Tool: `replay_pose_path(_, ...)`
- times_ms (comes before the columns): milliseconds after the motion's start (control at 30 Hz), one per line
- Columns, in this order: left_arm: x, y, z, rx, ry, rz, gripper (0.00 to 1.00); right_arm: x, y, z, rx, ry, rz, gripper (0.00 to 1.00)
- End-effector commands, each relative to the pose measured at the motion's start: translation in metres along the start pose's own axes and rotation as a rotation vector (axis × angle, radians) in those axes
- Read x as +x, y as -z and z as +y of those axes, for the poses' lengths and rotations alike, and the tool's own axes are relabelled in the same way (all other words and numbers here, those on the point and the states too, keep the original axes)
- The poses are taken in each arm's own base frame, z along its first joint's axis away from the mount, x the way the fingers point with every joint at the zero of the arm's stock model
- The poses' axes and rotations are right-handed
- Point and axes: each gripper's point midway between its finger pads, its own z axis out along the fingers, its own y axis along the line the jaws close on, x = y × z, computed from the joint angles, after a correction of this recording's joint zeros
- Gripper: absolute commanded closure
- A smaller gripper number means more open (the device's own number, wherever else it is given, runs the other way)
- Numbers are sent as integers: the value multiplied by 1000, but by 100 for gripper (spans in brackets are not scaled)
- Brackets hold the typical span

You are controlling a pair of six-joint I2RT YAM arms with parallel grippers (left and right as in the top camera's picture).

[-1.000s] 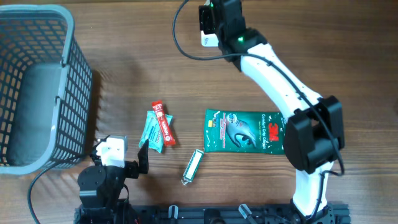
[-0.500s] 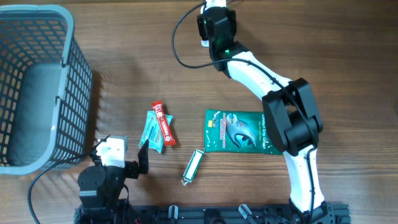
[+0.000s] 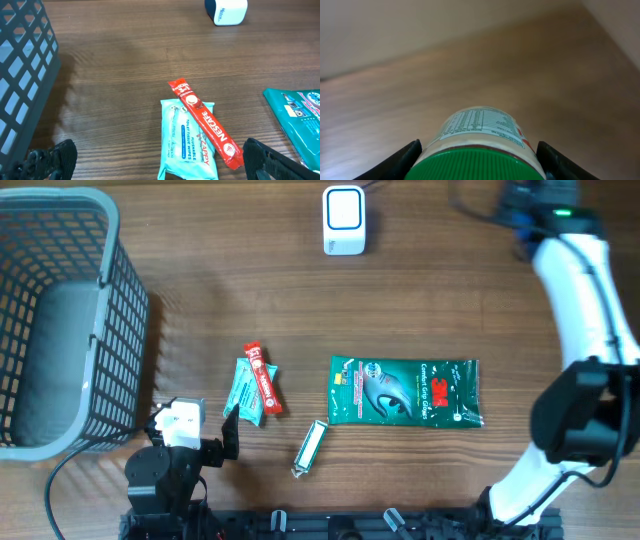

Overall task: Scan the item barcode
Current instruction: 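Set the jar down at the right table edge and release it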

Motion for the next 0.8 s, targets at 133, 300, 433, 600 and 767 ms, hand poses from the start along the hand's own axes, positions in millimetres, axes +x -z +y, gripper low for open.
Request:
replay_pose_path(133, 2, -1, 2, -12, 12, 2, 0, 77, -91, -153, 167, -230, 250, 47)
replay_pose_path(300, 2, -1, 2, -12, 12, 2, 0, 149, -133, -203, 238, -297, 417, 48)
replay_pose_path(433, 2, -1, 2, -12, 12, 2, 0, 149, -128, -235, 277, -365, 402, 43)
replay_pose_path(600, 2, -1, 2, -12, 12, 2, 0, 120, -101, -259, 299, -442, 358, 2)
replay_pose_path(767, 2, -1, 2, -12, 12, 2, 0, 27, -22, -244, 214, -498, 139, 0)
